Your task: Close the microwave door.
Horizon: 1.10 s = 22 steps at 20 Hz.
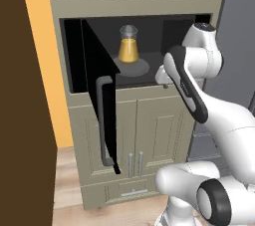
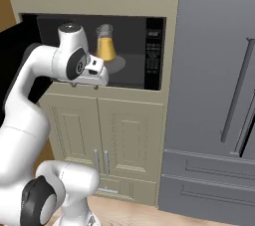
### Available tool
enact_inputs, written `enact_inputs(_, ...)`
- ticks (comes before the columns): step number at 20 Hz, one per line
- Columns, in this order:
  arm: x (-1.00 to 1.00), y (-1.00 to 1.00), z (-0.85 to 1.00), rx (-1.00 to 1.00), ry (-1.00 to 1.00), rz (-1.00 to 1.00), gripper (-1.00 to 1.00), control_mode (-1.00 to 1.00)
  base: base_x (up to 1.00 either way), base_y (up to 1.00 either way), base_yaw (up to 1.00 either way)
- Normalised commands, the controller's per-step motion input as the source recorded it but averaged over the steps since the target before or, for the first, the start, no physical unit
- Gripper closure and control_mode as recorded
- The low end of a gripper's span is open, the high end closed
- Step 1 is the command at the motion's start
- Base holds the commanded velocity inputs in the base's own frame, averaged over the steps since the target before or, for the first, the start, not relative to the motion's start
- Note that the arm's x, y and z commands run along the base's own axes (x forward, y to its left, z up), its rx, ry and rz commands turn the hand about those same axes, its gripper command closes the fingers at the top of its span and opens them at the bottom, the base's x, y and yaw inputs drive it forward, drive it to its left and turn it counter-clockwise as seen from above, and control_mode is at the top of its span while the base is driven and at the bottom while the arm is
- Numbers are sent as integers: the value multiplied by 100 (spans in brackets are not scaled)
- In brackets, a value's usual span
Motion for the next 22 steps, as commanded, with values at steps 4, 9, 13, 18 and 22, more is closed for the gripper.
enact_inputs(4,0,0,0,0,0,0,-100,-100,0,0,0)
enact_inputs(9,-63,0,15,-1,-11,-1,-100,-100,0,0,0)
enact_inputs(13,-100,28,20,-7,-25,-14,-100,-100,0,0,0)
enact_inputs(18,-100,84,41,-25,-31,-28,-100,-100,0,0,0)
enact_inputs(22,-100,80,58,-31,-45,-23,-100,-100,0,0,0)
